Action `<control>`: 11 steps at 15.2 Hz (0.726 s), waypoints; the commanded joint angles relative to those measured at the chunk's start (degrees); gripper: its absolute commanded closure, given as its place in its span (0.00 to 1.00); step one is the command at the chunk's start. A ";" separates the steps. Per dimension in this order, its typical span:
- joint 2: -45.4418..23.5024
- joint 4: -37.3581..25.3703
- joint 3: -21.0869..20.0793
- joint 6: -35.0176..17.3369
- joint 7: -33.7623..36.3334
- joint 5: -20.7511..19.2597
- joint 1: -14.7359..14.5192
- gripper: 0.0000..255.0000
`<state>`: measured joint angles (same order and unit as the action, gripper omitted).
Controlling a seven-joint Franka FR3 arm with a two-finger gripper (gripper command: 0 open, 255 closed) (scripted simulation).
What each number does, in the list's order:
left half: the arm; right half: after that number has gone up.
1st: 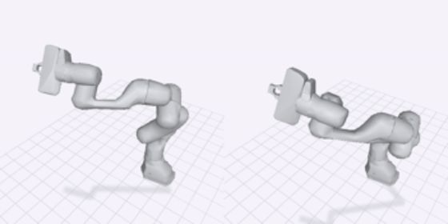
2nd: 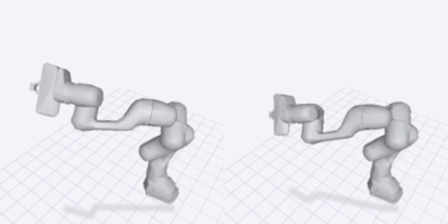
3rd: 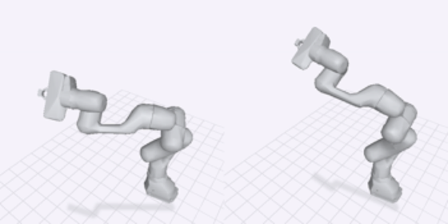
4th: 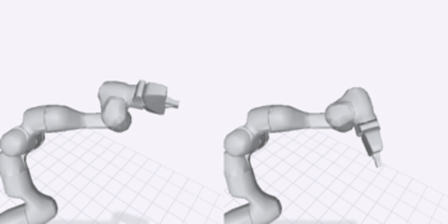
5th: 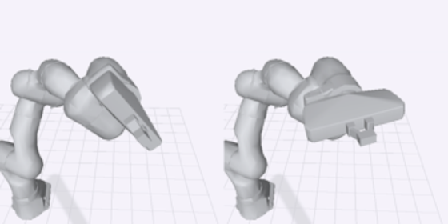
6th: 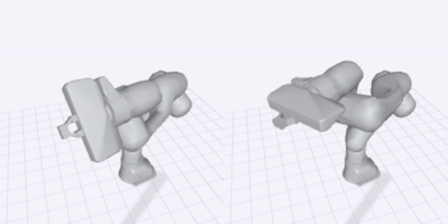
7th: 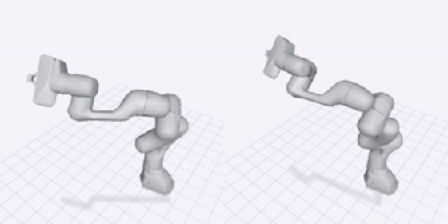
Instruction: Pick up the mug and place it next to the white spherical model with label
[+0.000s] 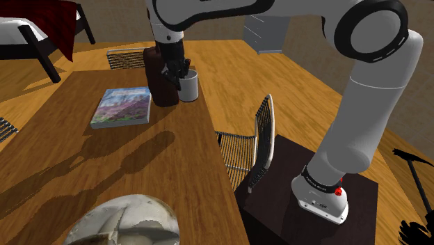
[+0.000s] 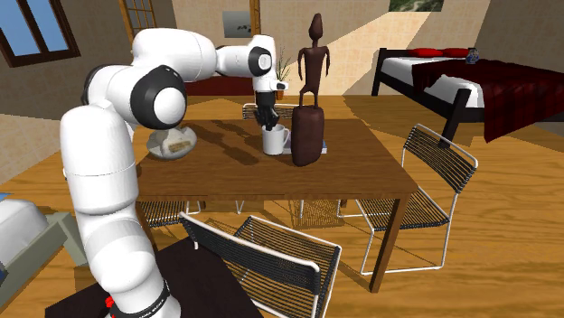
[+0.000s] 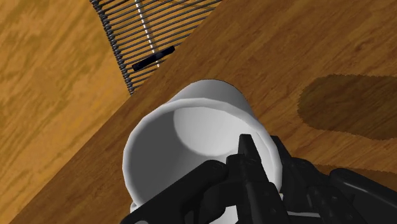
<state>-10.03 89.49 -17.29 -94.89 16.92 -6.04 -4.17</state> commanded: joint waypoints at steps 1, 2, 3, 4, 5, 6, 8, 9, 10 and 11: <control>-0.08 -1.64 -0.01 1.58 -0.11 -0.01 -0.04 1.00; -0.17 -2.54 -0.03 2.39 -0.14 -0.04 -0.08 1.00; -0.28 -3.45 -0.05 3.20 -0.16 -0.06 -0.13 1.00; -0.41 -4.40 -0.06 4.02 -0.19 -0.10 -0.18 1.00; -0.56 -5.36 -0.08 4.84 -0.21 -0.14 -0.23 1.00; -0.72 -6.36 -0.10 5.68 -0.22 -0.19 -0.29 1.00; -1.11 -8.42 -0.14 7.38 -0.25 -0.30 -0.43 1.00; -1.33 -9.50 -0.17 8.25 -0.26 -0.37 -0.50 1.00; -1.57 -10.61 -0.19 9.12 -0.27 -0.44 -0.58 1.00; -1.83 -11.75 -0.21 10.01 -0.28 -0.53 -0.67 1.00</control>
<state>-11.54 78.98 -17.45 -85.82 16.56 -6.47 -4.70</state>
